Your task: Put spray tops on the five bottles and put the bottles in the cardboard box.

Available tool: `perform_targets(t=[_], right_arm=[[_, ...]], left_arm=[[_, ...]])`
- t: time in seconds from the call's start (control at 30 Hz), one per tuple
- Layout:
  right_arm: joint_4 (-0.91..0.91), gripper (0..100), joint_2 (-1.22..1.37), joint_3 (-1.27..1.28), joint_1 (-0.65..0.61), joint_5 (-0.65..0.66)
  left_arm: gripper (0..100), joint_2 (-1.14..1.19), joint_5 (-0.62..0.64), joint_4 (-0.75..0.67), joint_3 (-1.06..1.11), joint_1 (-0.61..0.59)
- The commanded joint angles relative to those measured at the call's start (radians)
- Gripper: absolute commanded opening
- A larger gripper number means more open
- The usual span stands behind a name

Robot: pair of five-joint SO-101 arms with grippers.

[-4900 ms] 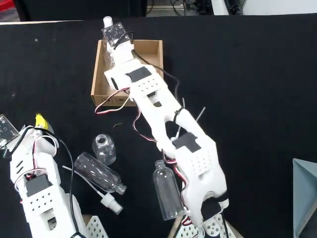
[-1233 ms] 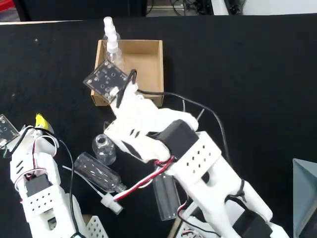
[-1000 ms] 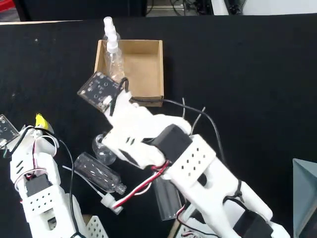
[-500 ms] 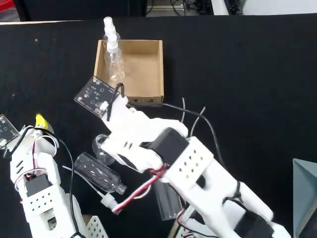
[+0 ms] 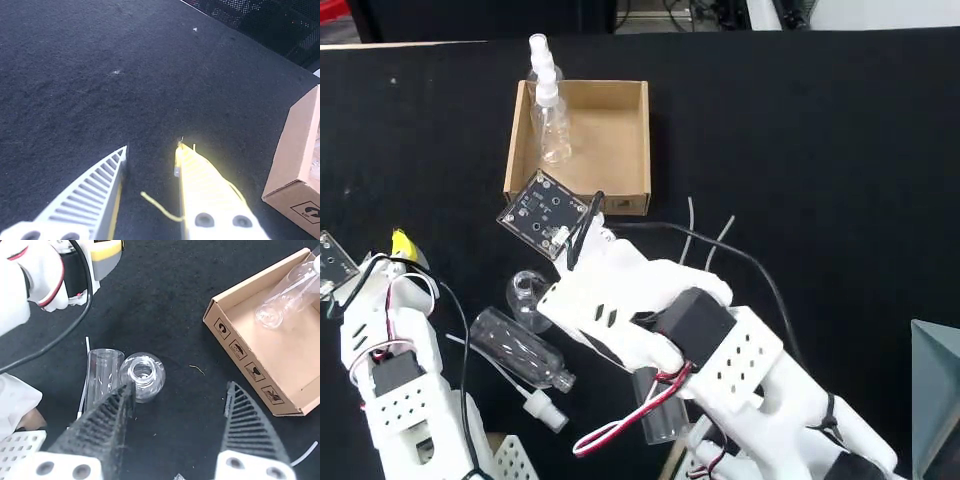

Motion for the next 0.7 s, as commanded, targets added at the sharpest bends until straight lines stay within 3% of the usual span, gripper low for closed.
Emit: perform_targets(t=[0.0,0.17,0.43,0.67], right_arm=[[-0.069,24.1,-0.048,0.047,-0.025,0.009],[-0.175,24.1,-0.048,0.13,-0.025,0.009],[-0.18,24.1,-0.048,0.136,-0.026,0.009],[-0.209,24.1,-0.041,0.162,-0.101,0.009]], left_arm=[[15,-0.015,0.005,-0.023,-0.007,0.001],[15,-0.015,0.005,-0.023,-0.007,0.001],[15,-0.015,0.005,-0.023,-0.007,0.001],[15,-0.015,0.005,-0.023,-0.007,0.001]])
